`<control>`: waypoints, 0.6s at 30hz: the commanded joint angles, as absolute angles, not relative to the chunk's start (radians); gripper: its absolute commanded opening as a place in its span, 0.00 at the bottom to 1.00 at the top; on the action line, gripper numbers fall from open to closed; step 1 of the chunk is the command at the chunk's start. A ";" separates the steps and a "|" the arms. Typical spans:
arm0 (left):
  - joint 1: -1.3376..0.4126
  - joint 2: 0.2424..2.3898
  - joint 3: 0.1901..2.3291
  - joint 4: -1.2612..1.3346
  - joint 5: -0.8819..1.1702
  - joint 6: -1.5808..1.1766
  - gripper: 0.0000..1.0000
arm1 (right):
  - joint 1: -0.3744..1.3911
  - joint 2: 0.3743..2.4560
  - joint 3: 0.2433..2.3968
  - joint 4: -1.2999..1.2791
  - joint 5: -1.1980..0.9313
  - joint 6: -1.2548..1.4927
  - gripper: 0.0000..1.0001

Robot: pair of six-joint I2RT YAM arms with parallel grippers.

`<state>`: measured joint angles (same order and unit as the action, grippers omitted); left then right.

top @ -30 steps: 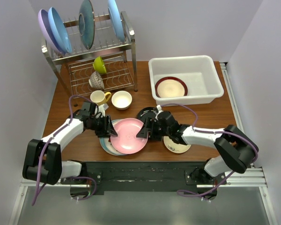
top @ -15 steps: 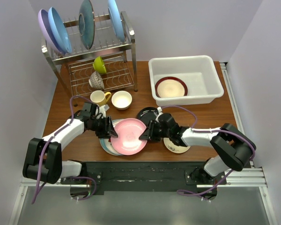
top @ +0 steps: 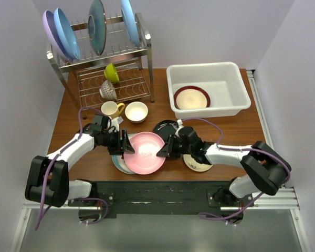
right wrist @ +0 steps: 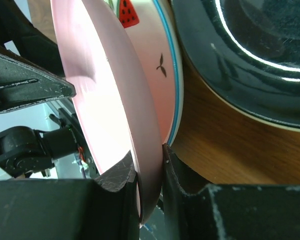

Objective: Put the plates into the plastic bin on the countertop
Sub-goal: Pick up the plate at the center of the board.

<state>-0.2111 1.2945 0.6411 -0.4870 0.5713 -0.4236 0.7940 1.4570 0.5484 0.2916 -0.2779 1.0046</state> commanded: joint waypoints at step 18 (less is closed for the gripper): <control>-0.216 1.163 0.735 -0.495 0.571 -0.399 1.00 | 0.799 1.243 0.566 0.108 -0.212 0.951 0.00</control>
<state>-0.2115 1.2049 0.6811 -0.4969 0.5682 -0.4217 0.7963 1.3067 0.5484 0.1513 -0.2436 0.9737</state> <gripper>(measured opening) 0.988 0.208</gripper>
